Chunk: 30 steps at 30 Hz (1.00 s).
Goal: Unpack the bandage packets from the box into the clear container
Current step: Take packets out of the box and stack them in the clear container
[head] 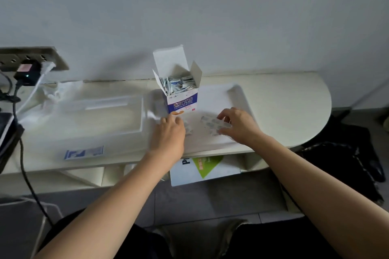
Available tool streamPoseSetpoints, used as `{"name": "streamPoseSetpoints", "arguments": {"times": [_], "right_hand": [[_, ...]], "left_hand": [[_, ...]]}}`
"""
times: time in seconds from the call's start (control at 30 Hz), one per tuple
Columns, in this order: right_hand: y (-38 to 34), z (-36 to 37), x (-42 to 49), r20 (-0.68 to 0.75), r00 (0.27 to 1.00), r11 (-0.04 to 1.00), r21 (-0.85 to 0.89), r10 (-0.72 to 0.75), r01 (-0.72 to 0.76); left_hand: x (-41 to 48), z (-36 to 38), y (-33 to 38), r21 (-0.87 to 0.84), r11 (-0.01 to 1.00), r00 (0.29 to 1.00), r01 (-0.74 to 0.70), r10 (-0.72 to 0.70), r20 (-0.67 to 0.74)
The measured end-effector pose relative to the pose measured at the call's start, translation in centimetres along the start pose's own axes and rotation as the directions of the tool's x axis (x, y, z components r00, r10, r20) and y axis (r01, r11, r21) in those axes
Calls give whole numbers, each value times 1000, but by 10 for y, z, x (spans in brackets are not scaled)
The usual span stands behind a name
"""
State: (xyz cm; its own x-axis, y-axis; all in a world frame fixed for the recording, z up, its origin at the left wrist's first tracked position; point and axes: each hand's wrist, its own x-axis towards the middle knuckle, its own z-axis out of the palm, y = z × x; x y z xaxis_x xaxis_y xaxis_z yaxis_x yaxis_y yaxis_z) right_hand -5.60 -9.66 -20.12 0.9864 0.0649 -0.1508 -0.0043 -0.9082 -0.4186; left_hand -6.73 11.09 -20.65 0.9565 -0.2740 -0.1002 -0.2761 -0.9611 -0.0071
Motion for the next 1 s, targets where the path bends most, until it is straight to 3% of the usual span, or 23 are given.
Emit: {"name": "streamPoseSetpoints", "arguments": {"times": [0.13,0.43,0.6,0.73,0.8,0.9,1.0], "right_hand": [[6,-4,5,35,999,979,200,33,-39],[13,-14,11,-163,983,885,466,82,4],[10,-21,6,-104,993,804,595,58,15],[0,-20,2,23,1000,722,691,20,-31],[-4,-17,1,88,996,708,704,-15,-52],[-12,-13,3,127,990,656,752,-53,-61],[-20,-10,4,124,991,637,769,-58,-59]], "left_hand": [[7,3,-5,-132,991,999,-1,-5,-42],[9,-3,-8,-456,890,990,-1,-64,-127],[13,-10,-9,-552,830,996,80,-88,13],[17,-14,-9,-613,782,992,116,-66,103],[17,-18,-7,-724,668,985,169,-86,150],[13,-28,1,-894,314,947,319,-81,309],[12,-34,5,-878,7,877,479,33,479]]}}
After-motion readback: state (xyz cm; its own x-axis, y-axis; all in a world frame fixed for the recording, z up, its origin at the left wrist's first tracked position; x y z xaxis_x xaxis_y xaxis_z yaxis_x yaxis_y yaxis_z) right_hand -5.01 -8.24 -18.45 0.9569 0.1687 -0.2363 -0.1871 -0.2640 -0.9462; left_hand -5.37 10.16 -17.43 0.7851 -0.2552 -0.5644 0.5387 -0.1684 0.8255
